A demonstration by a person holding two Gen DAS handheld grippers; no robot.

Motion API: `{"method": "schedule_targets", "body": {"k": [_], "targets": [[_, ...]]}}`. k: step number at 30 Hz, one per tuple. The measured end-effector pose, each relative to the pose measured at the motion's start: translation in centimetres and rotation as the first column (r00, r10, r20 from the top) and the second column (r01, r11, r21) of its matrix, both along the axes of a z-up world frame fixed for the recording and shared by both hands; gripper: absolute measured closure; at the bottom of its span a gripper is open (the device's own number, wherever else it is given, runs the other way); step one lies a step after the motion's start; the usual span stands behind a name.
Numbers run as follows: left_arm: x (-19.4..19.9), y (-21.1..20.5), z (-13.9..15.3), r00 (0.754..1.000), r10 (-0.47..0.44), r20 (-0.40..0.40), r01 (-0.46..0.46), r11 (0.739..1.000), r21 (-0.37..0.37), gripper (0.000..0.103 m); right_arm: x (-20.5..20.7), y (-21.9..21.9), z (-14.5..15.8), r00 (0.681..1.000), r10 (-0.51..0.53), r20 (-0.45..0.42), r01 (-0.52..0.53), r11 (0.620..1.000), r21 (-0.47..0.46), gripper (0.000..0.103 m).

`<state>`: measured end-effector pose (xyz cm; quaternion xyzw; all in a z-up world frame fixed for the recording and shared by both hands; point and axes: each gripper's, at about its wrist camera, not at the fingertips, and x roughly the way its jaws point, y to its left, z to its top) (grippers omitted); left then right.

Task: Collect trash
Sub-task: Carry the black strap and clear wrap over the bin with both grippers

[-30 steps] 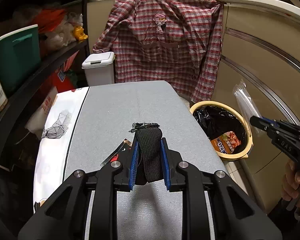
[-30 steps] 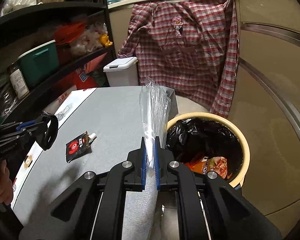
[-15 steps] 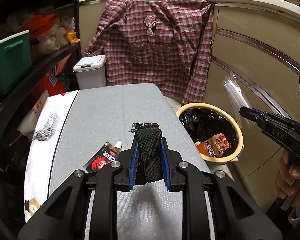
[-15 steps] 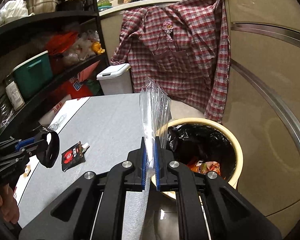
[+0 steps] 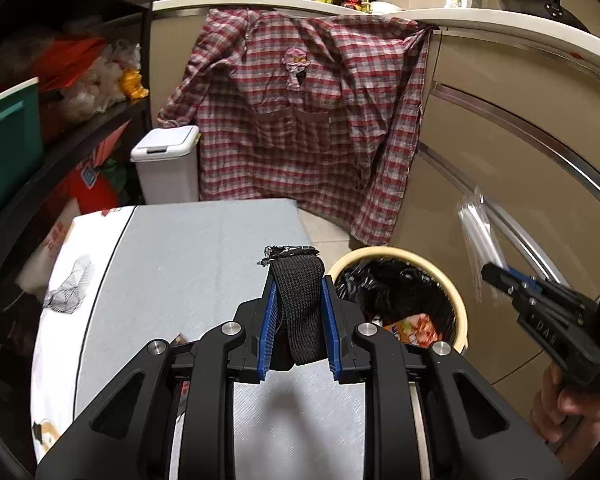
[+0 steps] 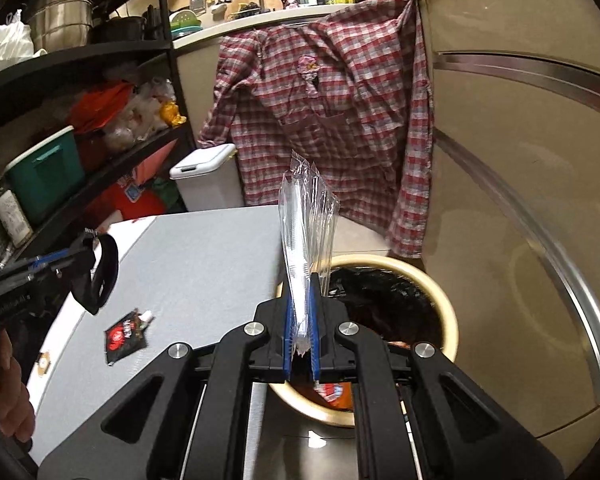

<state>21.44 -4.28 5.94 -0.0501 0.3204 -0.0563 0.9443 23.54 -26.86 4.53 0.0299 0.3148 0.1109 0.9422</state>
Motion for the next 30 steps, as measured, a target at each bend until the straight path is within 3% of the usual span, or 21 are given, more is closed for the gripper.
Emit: {"method": "schedule_targets", "body": {"k": [16, 30], "targets": [[4.4, -6.2, 0.7, 0.992, -0.129, 0.0, 0.129, 0.992, 0.001, 0.081, 2.4, -4.0, 0.3, 0.998, -0.067, -0.005, 0.068, 0.997, 0.033, 0.096], [7.3, -9.0, -1.1, 0.981, -0.19, -0.034, 0.189, 0.982, -0.026, 0.081, 5.0, -7.5, 0.1, 0.993, -0.113, -0.02, 0.114, 0.991, 0.068, 0.095]]}}
